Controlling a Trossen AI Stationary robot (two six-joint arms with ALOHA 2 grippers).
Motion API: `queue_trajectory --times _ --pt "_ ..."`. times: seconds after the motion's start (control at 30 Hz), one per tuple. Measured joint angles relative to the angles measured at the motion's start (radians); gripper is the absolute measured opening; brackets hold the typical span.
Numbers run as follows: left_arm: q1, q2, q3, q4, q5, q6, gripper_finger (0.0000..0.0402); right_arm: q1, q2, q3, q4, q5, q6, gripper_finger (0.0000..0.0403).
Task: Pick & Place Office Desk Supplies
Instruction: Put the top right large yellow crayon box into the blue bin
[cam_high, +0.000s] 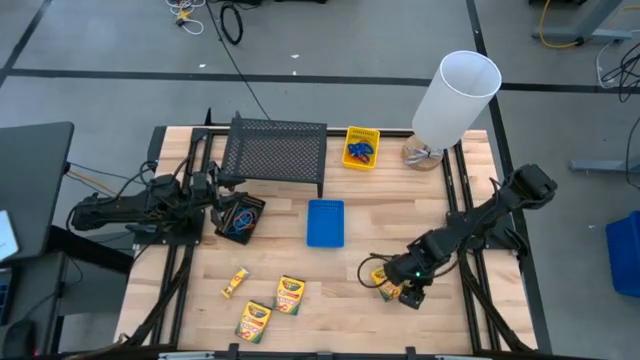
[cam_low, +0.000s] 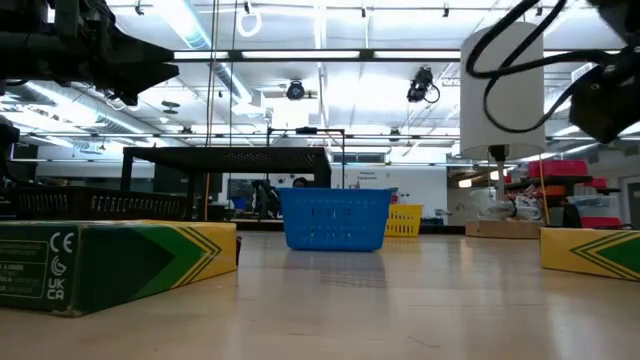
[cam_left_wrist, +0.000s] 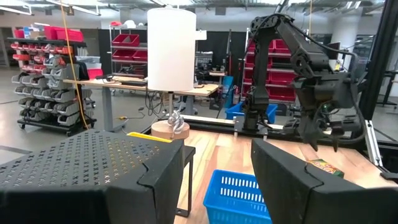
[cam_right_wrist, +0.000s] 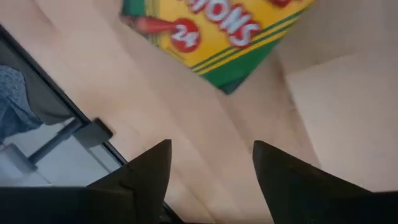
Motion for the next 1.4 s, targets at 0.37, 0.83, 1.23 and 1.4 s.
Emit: queue_trajectory --times 0.37,0.83,1.23,1.4 --pt "0.0 0.0 0.0 0.0 0.0 -0.002 0.0193 0.102 0.032 0.0 0.135 0.033 0.16 0.0069" --pt "0.0 0.0 -0.001 0.004 -0.004 -0.002 0.0193 0.083 0.175 0.003 0.297 0.235 0.154 0.0003" --pt "0.001 0.0 -0.001 0.007 -0.012 0.008 0.0193 -0.063 0.18 0.006 0.185 0.462 -0.048 0.0001" --pt "0.001 0.0 -0.001 0.008 -0.012 0.008 0.0193 -0.131 0.18 0.006 0.116 0.596 -0.128 0.0001"
